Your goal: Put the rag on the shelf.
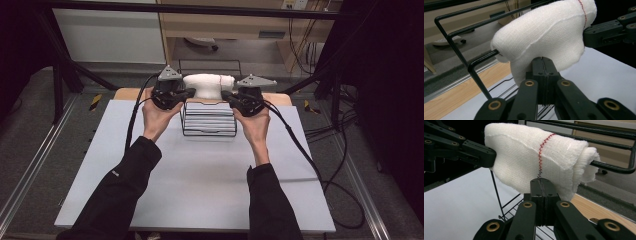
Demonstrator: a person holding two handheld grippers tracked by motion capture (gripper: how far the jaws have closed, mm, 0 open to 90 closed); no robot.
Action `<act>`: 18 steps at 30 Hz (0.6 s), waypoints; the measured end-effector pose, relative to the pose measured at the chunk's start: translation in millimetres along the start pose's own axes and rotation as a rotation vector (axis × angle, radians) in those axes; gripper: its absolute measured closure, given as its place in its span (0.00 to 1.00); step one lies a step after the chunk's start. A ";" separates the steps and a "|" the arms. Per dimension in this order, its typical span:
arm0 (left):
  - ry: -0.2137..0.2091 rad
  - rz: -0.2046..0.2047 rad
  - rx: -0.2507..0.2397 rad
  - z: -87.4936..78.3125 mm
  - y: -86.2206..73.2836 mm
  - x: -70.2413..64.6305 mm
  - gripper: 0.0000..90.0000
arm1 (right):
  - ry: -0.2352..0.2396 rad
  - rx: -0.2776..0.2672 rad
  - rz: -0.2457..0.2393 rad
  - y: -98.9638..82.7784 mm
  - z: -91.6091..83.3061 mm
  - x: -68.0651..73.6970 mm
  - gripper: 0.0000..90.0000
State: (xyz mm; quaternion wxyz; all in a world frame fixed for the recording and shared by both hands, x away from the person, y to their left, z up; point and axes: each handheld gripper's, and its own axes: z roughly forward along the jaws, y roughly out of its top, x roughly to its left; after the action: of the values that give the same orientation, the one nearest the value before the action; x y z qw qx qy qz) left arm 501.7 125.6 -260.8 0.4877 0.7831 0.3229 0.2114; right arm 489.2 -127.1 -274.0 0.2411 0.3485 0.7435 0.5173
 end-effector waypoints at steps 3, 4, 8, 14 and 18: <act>-0.001 0.004 0.001 -0.4 -0.2 0.2 1.00 | 0.004 -0.008 -0.007 0.4 0.1 -0.1 0.98; -0.002 0.005 0.000 -1.1 -0.2 0.1 0.99 | 0.007 -0.010 -0.005 0.6 -0.9 0.0 0.97; -0.006 0.015 -0.003 -5.9 0.4 -1.6 0.96 | 0.024 -0.024 0.001 2.4 -8.2 0.9 0.94; -0.009 0.026 0.004 -15.8 1.4 -3.8 0.84 | 0.035 -0.034 -0.001 5.4 -24.0 0.2 0.85; -0.010 0.035 0.016 -22.3 -2.2 -5.0 0.74 | 0.037 -0.025 0.011 6.7 -33.7 -0.9 0.77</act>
State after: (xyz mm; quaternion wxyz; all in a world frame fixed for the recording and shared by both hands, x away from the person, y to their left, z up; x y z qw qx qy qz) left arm 483.2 136.7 -253.2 0.4791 0.7935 0.3086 0.2133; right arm 467.3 -146.6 -256.0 0.2289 0.3398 0.7396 0.5340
